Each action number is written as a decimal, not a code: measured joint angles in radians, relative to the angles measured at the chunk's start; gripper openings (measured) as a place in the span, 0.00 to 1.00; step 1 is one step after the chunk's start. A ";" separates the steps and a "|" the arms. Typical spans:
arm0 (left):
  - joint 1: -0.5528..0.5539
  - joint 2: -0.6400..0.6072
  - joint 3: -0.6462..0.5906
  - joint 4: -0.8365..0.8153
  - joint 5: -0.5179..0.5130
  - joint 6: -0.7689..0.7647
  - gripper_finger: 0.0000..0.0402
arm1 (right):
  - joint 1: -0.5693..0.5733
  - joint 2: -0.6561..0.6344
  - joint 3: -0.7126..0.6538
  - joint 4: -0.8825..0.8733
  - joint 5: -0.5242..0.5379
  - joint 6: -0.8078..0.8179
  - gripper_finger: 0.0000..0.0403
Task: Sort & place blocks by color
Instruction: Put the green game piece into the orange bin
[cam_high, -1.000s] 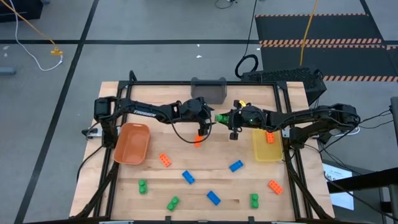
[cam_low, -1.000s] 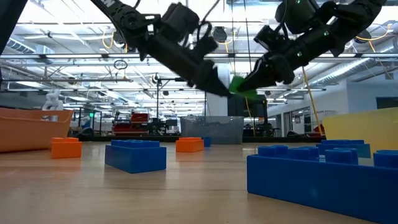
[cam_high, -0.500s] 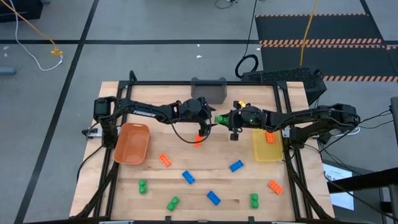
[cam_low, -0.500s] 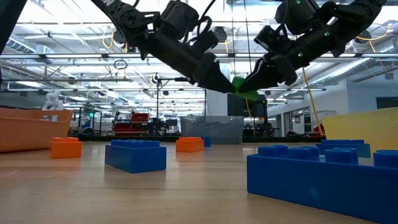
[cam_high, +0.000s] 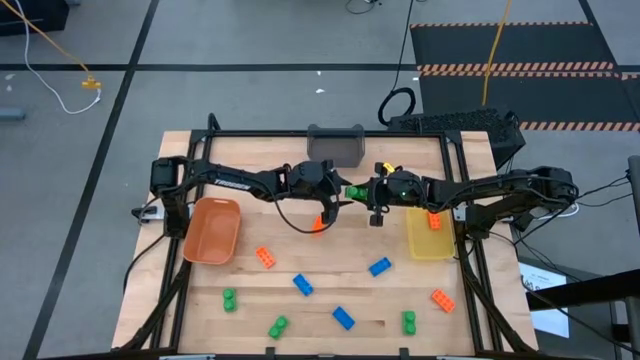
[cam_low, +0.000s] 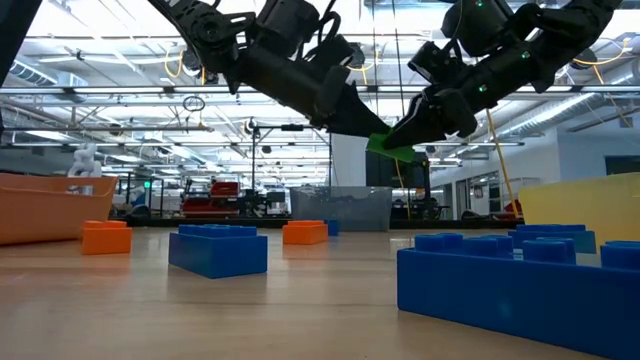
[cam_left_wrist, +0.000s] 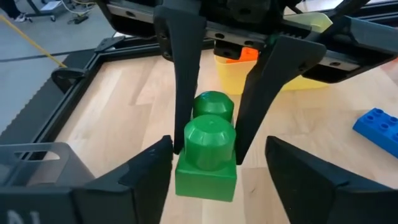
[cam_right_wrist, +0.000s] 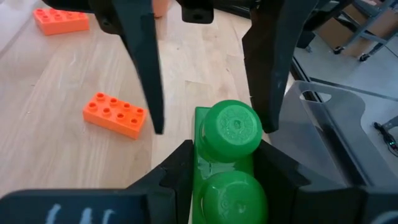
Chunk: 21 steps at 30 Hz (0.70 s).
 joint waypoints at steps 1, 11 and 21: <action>0.000 0.000 0.000 0.000 0.000 0.002 0.60 | 0.000 0.000 0.000 0.000 0.000 0.000 0.29; 0.003 0.000 0.000 -0.029 -0.011 0.018 0.59 | 0.000 0.001 0.000 0.016 0.000 -0.007 0.29; 0.003 0.000 0.000 -0.032 -0.027 0.025 0.61 | 0.000 0.001 0.000 0.024 0.000 -0.015 0.29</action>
